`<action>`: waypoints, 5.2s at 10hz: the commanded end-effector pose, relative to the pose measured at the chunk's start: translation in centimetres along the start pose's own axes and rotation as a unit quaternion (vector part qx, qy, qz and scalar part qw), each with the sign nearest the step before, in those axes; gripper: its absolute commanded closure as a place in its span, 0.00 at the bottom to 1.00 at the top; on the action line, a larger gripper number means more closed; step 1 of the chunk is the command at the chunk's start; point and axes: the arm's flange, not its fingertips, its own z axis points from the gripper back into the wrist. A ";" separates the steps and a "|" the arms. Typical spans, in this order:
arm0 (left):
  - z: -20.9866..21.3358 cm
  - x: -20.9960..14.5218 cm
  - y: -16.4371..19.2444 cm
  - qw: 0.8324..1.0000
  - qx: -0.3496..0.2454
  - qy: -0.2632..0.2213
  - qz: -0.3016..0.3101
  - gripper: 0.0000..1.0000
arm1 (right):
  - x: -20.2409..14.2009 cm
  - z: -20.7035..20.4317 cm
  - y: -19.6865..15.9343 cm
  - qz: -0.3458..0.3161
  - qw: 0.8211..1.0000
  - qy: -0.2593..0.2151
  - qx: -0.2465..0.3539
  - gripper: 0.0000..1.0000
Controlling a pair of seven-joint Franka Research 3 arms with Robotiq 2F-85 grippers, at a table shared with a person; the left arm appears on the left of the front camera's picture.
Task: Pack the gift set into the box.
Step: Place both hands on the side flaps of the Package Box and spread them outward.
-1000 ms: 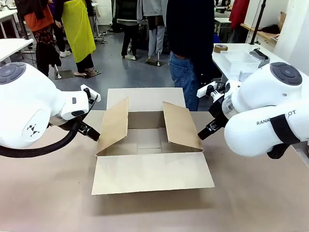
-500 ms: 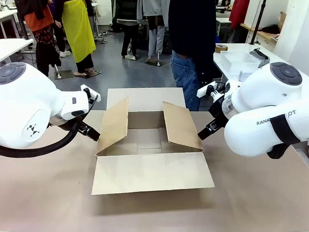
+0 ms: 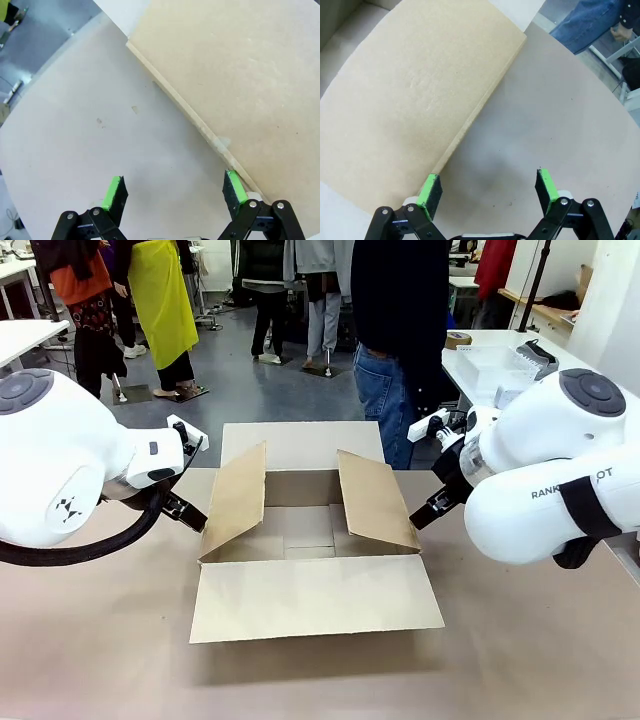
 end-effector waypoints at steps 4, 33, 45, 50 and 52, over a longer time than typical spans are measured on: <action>0.0 0.0 0.0 1.000 0.000 0.000 0.000 0.00 | 0.0 0.0 0.0 0.000 1.000 0.000 0.000 0.00; 13.6 1.6 3.2 0.878 -0.386 0.064 0.274 0.00 | 1.6 11.3 -3.3 -0.265 0.951 -0.028 0.154 0.00; 12.9 11.7 -3.5 0.918 -0.252 0.155 0.264 0.00 | 4.7 10.7 2.5 -0.204 0.961 0.005 0.187 0.00; 8.0 17.8 -8.3 0.931 -0.086 0.223 0.275 0.00 | 4.7 10.7 2.5 -0.204 0.961 0.005 0.187 0.00; 5.3 17.9 -8.9 0.932 0.000 0.232 0.279 0.00 | 4.7 10.7 2.5 -0.204 0.961 0.005 0.187 0.00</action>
